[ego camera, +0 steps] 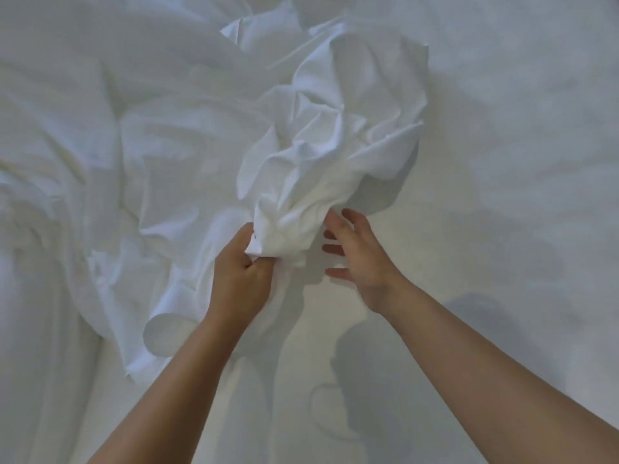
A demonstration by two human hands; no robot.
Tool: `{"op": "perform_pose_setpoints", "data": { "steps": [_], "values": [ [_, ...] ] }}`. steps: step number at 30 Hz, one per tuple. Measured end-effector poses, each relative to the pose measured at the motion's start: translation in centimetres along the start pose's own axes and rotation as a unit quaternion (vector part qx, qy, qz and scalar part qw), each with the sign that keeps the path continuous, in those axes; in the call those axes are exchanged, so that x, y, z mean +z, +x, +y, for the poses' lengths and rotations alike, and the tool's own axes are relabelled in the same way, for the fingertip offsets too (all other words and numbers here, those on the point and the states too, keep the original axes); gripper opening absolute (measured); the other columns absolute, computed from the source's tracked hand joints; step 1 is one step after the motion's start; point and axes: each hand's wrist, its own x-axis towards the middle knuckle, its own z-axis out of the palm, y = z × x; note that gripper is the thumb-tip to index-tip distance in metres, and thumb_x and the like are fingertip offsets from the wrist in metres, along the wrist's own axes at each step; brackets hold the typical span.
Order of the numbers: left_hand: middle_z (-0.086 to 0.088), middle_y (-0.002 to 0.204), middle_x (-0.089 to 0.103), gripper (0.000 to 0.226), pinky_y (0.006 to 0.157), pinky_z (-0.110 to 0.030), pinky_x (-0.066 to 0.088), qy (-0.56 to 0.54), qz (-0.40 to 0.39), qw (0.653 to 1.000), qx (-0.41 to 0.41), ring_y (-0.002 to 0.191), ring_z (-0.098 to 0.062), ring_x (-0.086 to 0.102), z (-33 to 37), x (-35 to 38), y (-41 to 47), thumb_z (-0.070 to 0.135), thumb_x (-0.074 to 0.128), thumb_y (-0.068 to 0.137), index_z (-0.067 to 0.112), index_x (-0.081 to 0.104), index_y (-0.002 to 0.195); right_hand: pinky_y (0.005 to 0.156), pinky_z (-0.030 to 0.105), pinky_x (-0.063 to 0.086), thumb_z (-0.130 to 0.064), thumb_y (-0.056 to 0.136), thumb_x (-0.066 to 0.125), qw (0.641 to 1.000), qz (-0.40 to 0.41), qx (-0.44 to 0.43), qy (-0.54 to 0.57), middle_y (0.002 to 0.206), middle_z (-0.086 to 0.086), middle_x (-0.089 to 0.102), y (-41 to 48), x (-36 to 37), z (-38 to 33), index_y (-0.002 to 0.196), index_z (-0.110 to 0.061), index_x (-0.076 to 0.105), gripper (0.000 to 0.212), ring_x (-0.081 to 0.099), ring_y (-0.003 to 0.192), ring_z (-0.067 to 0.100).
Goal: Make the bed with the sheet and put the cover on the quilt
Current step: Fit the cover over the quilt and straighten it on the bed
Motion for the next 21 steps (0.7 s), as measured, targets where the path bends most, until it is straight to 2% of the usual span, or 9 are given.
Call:
{"op": "perform_pose_setpoints", "data": {
  "steps": [2,4,6,8,11,13,16,19,21],
  "values": [
    [0.013,0.089,0.070,0.020,0.073,-0.027,0.051,-0.070,-0.004,0.997,-0.018,0.086,-0.006,0.066,0.4,-0.9,-0.4,0.016,0.056,0.093,0.034,0.065,0.092,0.088,0.040,0.052,-0.061,0.072,0.057,0.996,-0.073,-0.010,0.058,0.128,-0.006,0.054,-0.2,1.8,-1.5,0.141,-0.033,0.027,0.080,0.056,0.115,0.016],
    [0.019,0.092,0.069,0.016,0.072,-0.018,0.048,-0.054,-0.045,0.997,-0.014,0.086,0.002,0.064,0.4,-1.2,-0.6,0.023,0.056,0.090,0.035,0.065,0.097,0.088,0.038,0.054,-0.052,0.070,0.066,0.990,-0.106,-0.047,0.082,0.126,-0.008,0.059,0.0,3.0,-2.1,0.136,-0.033,0.035,0.075,0.060,0.112,0.012],
    [0.024,0.087,0.066,0.016,0.068,-0.008,0.043,0.021,-0.095,0.995,0.007,0.083,0.010,0.059,0.4,-1.1,-0.8,0.026,0.056,0.090,0.041,0.059,0.096,0.091,0.039,0.053,-0.026,0.078,0.074,0.995,-0.041,-0.077,0.040,0.116,-0.005,0.066,0.7,3.1,-2.0,0.127,-0.026,0.051,0.055,0.063,0.105,0.014],
    [0.024,0.088,0.058,0.015,0.073,-0.007,0.038,0.156,-0.125,0.976,0.083,0.085,0.005,0.054,0.6,-0.7,-0.8,0.040,0.058,0.084,0.037,0.055,0.098,0.090,0.043,0.053,-0.008,0.080,0.062,0.994,0.083,-0.064,-0.029,0.102,-0.001,0.069,1.6,2.2,-1.2,0.111,-0.020,0.063,0.034,0.065,0.098,0.019],
    [0.021,0.126,0.046,0.079,0.108,-0.032,0.024,0.305,-0.170,0.927,0.135,0.128,-0.009,0.034,0.1,0.1,-0.5,0.076,0.037,0.063,0.036,0.041,0.132,0.079,0.043,0.055,-0.007,0.082,0.056,0.984,0.169,-0.025,-0.047,0.088,0.005,0.070,1.7,0.8,-0.1,0.090,-0.016,0.066,0.016,0.066,0.090,0.028],
    [0.024,0.127,0.039,0.093,0.107,-0.034,0.024,0.203,-0.141,0.967,0.067,0.129,-0.006,0.032,1.1,0.4,0.3,0.081,0.034,0.058,0.035,0.034,0.139,0.075,0.044,0.056,-0.017,0.080,0.056,0.984,0.145,-0.056,-0.090,0.082,0.004,0.071,1.2,0.9,0.1,0.083,-0.017,0.067,0.012,0.068,0.083,0.026],
    [0.020,0.118,0.041,0.088,0.091,-0.027,0.034,0.013,-0.052,0.998,-0.013,0.116,-0.006,0.042,3.4,1.9,2.4,0.073,0.051,0.059,0.029,0.037,0.134,0.073,0.037,0.056,-0.030,0.083,0.052,0.974,0.070,-0.129,-0.175,0.086,-0.004,0.071,0.6,1.9,-0.2,0.093,-0.024,0.068,0.020,0.067,0.084,0.014],
    [0.000,0.128,0.047,0.076,0.080,-0.030,0.041,0.073,-0.023,0.997,-0.026,0.111,-0.021,0.051,4.4,2.7,5.0,0.043,0.063,0.076,0.019,0.029,0.139,0.074,0.025,0.052,-0.019,0.092,0.053,0.962,-0.060,-0.147,-0.221,0.097,-0.010,0.068,0.7,2.3,-1.0,0.113,-0.023,0.061,0.023,0.064,0.093,0.004],
    [-0.002,0.115,0.059,0.046,0.073,-0.031,0.044,0.117,-0.005,0.993,-0.022,0.097,-0.024,0.057,4.5,2.1,6.2,0.019,0.052,0.084,0.018,0.044,0.129,0.085,0.024,0.053,-0.027,0.085,0.062,0.963,-0.087,-0.161,-0.196,0.106,-0.011,0.066,1.2,1.6,-1.0,0.116,-0.027,0.058,0.031,0.062,0.101,0.003]
  ]
}}
